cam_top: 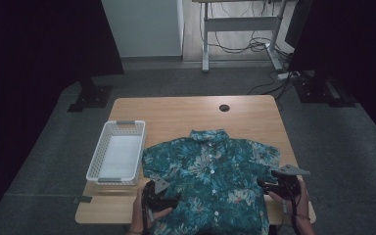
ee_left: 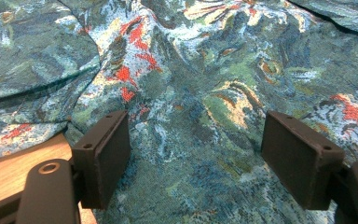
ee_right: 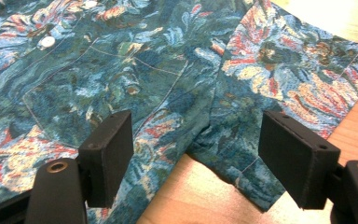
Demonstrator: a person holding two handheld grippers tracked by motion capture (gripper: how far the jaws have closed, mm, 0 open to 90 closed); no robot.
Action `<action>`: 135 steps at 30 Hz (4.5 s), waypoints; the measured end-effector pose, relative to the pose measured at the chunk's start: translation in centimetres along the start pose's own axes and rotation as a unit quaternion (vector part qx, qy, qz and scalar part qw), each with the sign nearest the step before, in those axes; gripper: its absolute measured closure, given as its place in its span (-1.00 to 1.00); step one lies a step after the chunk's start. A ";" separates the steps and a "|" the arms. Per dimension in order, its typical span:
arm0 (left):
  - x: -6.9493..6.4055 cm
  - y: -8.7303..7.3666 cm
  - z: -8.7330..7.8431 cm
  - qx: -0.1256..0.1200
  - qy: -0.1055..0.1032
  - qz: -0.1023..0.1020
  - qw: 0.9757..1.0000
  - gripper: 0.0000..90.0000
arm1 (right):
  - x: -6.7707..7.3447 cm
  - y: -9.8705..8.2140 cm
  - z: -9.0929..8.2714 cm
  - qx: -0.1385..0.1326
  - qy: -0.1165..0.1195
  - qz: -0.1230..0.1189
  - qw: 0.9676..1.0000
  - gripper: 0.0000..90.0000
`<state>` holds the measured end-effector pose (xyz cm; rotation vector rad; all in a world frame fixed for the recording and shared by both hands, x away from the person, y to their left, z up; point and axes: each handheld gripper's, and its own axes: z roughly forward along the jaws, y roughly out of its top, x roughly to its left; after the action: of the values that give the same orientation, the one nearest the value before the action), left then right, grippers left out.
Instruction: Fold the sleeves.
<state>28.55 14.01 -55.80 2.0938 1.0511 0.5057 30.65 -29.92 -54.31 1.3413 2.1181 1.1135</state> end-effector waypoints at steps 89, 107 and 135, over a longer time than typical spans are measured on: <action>0.0 0.0 0.0 -0.001 -0.001 0.002 1.000 -0.46 | -5.6 1.3 2.5 0.005 -0.042 0.049 0.998 -0.44; 0.0 0.0 0.0 -0.001 -0.001 0.003 1.000 -0.46 | -5.8 1.0 3.0 0.013 -0.049 0.054 0.997 -0.45; 0.0 0.0 0.0 -0.001 -0.001 0.004 1.000 -0.45 | -4.6 1.5 4.2 0.015 -0.083 0.028 0.996 0.06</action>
<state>28.51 13.99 -55.80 2.0967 1.0424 0.5087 36.47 -31.90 -55.99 1.4628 1.9967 0.9596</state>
